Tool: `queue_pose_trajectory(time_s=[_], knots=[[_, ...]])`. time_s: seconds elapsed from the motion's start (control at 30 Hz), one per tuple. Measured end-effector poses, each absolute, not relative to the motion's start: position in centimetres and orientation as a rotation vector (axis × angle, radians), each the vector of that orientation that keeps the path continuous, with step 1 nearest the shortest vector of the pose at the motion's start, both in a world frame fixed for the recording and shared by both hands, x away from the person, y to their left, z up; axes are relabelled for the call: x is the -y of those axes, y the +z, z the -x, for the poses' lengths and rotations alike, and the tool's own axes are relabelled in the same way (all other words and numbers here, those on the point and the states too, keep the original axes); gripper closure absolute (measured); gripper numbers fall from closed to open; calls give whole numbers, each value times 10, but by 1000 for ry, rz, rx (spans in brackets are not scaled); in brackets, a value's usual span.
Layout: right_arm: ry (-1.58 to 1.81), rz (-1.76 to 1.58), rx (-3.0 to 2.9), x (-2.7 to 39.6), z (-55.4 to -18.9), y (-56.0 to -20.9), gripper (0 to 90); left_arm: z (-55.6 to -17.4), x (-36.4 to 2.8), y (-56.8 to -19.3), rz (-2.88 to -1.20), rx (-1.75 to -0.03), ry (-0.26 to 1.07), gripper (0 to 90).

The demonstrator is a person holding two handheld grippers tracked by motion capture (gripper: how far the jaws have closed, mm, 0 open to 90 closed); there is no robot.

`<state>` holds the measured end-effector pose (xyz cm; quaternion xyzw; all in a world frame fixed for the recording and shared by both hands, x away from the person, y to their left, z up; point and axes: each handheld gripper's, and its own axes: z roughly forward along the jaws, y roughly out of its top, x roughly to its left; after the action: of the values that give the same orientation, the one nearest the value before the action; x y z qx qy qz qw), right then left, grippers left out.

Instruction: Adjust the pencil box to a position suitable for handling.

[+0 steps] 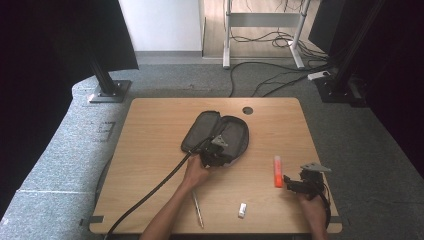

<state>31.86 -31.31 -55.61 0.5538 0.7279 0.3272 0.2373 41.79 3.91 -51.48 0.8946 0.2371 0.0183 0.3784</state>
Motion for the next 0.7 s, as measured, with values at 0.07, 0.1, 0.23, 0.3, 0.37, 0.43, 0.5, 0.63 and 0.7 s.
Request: queue_pose_trajectory(time_s=[0.07,0.1,0.23,0.3,0.37,0.43,0.5,0.63,0.7], knots=[[897,-1518,-1995,313,-319,-556,129,-414,-39,-515,-2287,-603,46,841],[897,-1518,-1995,313,-319,-556,129,-413,-39,-515,-2288,-602,47,841],[897,-1518,-1995,313,-319,-556,129,-405,-40,-515,-2289,-596,46,837],[897,-1518,-1995,313,-319,-556,129,-401,-39,-514,-2291,-592,49,834],[897,-1518,-1995,313,-319,-556,129,-396,-39,-514,-2290,-589,54,831],[897,-1518,-1995,313,-319,-556,129,-392,-39,-514,-2292,-583,55,830],[897,-1518,-1995,313,-319,-556,129,-388,-38,-514,-2295,-574,54,829],[897,-1518,-1995,313,-319,-556,129,-380,-37,-514,-2294,-568,50,827],[897,-1518,-1995,313,-319,-556,129,-376,-37,-515,-2294,-564,46,827]])
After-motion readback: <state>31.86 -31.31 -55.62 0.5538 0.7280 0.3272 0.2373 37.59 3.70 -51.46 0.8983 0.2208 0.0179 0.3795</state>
